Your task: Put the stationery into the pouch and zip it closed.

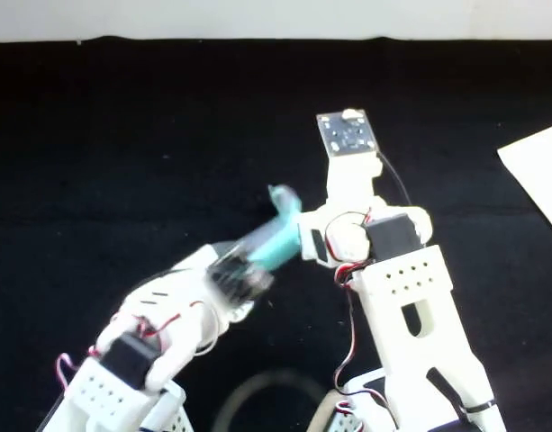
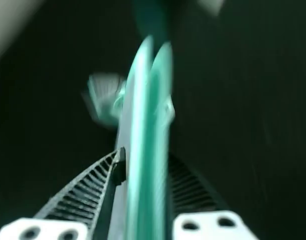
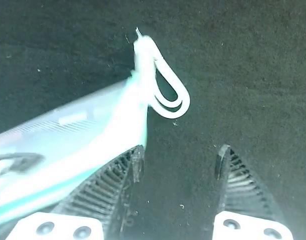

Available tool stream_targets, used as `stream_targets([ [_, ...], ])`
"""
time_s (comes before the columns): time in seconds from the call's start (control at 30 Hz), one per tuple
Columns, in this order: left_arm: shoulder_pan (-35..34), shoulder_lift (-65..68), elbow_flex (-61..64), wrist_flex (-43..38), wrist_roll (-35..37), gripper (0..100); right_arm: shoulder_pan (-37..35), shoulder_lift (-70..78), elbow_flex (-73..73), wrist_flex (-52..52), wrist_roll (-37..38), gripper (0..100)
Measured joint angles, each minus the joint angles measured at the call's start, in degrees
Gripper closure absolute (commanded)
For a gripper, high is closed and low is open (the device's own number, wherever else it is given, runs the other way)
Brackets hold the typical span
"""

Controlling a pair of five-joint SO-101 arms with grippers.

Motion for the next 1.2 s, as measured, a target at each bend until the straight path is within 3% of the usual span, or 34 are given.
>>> stream_targets([
  [0.13,0.1,-0.1,-10.2,11.9,0.0,79,-0.2,0.0,0.0,0.0,0.0,76.0],
  [0.3,0.0,-0.5,-25.0,17.8,0.0,81,-2.2,0.0,0.0,-0.1,0.0,76.3],
  [0.47,-2.2,-0.7,-37.2,18.2,0.0,97,-10.2,0.0,0.0,-2.7,0.0,77.1],
  [0.53,-5.3,-0.8,-38.5,18.2,-0.1,98,-11.8,0.0,0.0,-4.0,0.0,83.0],
  [0.6,-9.5,-0.8,-37.3,17.8,-0.1,99,-11.7,0.0,0.0,-5.9,0.0,95.6],
  [0.63,-12.3,-0.8,-35.4,16.4,-0.1,99,-10.5,0.0,0.4,-7.6,0.0,99.8],
  [0.7,-18.6,-0.7,-29.8,11.4,-0.2,99,-7.0,-0.1,2.1,-12.1,0.0,97.4],
  [0.83,-30.9,-0.4,-14.8,-6.6,-0.3,99,2.5,-0.1,9.2,-23.1,0.0,99.1],
  [0.93,-35.3,0.0,-5.7,-18.3,-0.3,99,6.0,-0.1,16.2,-30.9,0.0,99.2],
  [1.2,-37.7,0.0,7.1,-22.2,-0.3,99,6.5,0.0,30.5,-39.3,0.0,99.2],
])
